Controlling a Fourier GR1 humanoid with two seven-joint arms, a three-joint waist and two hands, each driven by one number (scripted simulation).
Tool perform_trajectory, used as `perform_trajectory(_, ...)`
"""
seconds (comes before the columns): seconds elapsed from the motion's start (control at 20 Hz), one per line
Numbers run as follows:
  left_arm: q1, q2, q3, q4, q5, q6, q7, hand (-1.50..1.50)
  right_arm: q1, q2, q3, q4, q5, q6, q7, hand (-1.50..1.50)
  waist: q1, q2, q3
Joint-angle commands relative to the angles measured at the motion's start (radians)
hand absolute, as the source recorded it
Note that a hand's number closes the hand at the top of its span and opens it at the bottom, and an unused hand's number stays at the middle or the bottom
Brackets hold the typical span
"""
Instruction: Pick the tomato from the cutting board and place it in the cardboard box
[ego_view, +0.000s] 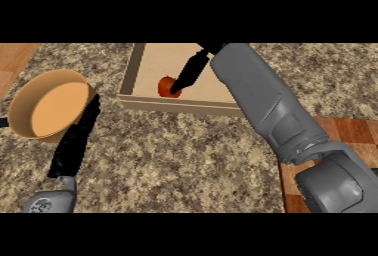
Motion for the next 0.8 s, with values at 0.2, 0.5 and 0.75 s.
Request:
perform_trajectory(0.2,0.000,0.017,0.006,-0.020,0.010,-0.019,0.006,0.00,-0.046,-0.113,-0.215,0.019,-0.209,0.094,0.104,-1.50,0.020,0.008,0.000)
perform_trajectory(0.5,-0.020,0.016,0.010,-0.047,0.009,-0.011,0.019,0.00,0.003,-0.257,-0.264,0.023,-0.251,0.081,0.139,-1.50,0.028,0.023,0.002)
perform_trajectory(0.75,-0.026,-0.002,-0.012,-0.046,0.002,-0.009,0.008,0.00,0.028,-0.369,-0.296,0.017,-0.280,0.150,0.143,-1.50,0.039,0.040,0.004)
